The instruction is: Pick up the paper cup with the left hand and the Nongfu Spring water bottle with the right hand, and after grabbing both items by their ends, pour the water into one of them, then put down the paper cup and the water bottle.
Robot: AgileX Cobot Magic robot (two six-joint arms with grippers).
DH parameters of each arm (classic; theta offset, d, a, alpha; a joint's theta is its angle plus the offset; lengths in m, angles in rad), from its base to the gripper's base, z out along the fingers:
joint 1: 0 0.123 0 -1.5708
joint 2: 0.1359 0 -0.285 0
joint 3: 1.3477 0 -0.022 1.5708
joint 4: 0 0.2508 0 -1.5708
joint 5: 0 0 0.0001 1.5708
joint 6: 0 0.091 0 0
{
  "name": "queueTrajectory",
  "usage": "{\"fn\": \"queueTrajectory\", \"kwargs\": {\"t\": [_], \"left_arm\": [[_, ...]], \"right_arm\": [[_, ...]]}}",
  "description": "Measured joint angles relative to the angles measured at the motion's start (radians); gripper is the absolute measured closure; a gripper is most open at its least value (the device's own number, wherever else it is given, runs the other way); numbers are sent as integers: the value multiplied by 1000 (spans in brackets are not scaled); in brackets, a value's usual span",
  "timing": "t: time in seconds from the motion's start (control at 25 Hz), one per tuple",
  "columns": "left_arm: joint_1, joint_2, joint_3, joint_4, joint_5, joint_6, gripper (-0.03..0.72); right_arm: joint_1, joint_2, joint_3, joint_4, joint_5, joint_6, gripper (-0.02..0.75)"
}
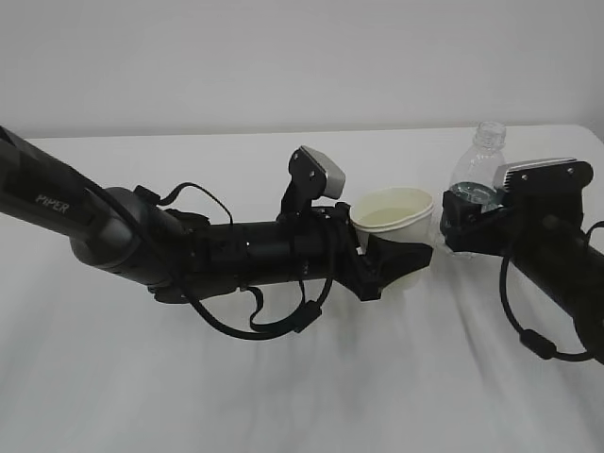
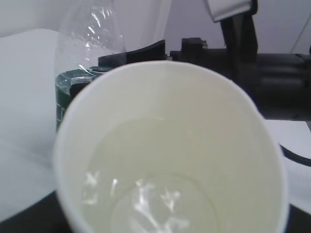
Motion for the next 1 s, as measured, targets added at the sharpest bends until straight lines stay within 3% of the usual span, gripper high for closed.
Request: {"fn": "queueTrajectory", "kwargs": {"t": [0.68, 1.0], "left_arm": [[0, 0, 0, -81, 17, 60, 228], [12, -40, 0, -87, 134, 94, 228]], "right_arm": [[0, -173, 144, 0, 0, -9, 132], [0, -254, 187, -3, 0, -10, 132]]}}
